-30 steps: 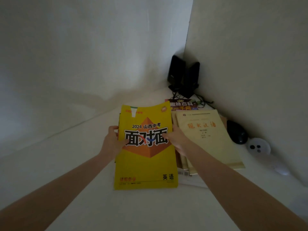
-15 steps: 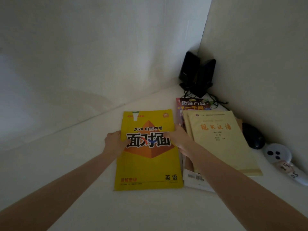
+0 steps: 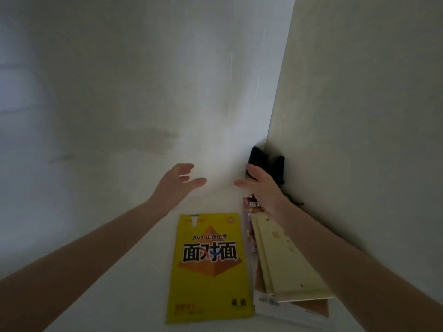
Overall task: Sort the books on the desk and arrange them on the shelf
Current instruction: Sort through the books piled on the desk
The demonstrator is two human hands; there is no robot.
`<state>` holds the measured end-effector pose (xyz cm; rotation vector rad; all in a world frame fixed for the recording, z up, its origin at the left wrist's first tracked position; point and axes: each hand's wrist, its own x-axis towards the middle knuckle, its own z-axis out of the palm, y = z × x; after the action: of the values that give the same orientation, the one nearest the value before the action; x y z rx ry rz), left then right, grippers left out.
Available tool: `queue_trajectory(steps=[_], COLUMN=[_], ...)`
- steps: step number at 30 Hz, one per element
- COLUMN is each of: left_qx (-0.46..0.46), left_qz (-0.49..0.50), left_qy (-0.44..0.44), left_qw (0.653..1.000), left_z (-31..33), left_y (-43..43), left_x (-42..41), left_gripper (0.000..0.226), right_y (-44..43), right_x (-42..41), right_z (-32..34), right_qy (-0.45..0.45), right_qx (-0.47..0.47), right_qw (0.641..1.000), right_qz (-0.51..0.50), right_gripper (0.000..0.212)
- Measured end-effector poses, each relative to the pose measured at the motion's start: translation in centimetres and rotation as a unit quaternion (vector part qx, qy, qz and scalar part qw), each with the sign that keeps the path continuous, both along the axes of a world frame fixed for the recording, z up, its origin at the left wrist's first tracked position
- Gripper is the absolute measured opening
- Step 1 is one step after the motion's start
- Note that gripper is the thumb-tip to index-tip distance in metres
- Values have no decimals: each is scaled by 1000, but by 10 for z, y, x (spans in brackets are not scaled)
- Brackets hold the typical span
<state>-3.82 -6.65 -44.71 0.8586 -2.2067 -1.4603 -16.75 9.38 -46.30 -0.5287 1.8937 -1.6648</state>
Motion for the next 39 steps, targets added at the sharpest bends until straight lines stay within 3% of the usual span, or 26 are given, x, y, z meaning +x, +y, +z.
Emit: queue_trajectory(steps=[9,19,27,29,31,34,37,39], left_qx=[-93,-175,-274,-305,-397,-562,-572,-568], left_qz=[-14,-57,-33,-22,4,79,98,91], left_qy=[116,194,283,323,345,255,84,-12], left_qw=[989,964,919,895,851,783,810,818], left_z=[129,244,346,368,387,414,433,437], left_y=[28,63,81,76,65,36,0,-23], left_x=[13,61,101,115,128,136,132,128], left_gripper=[60,56,46,39,40,60,80,78], right_y=[28,62,49,39,27,6,-15,-27], right_x=[22,61,101,109,117,127,133,136], right_z=[123,247,347,364,380,398,408,414], right_qy=[70,207,295,315,327,323,303,306], right_qx=[-61,-120,-211,-220,-226,-232,-238,-235], right_qw=[996,971,932,923,917,916,920,921], right_qz=[11,-7,7,12,25,54,68,51], right_gripper=[84,83,72,70,70,70,65,57])
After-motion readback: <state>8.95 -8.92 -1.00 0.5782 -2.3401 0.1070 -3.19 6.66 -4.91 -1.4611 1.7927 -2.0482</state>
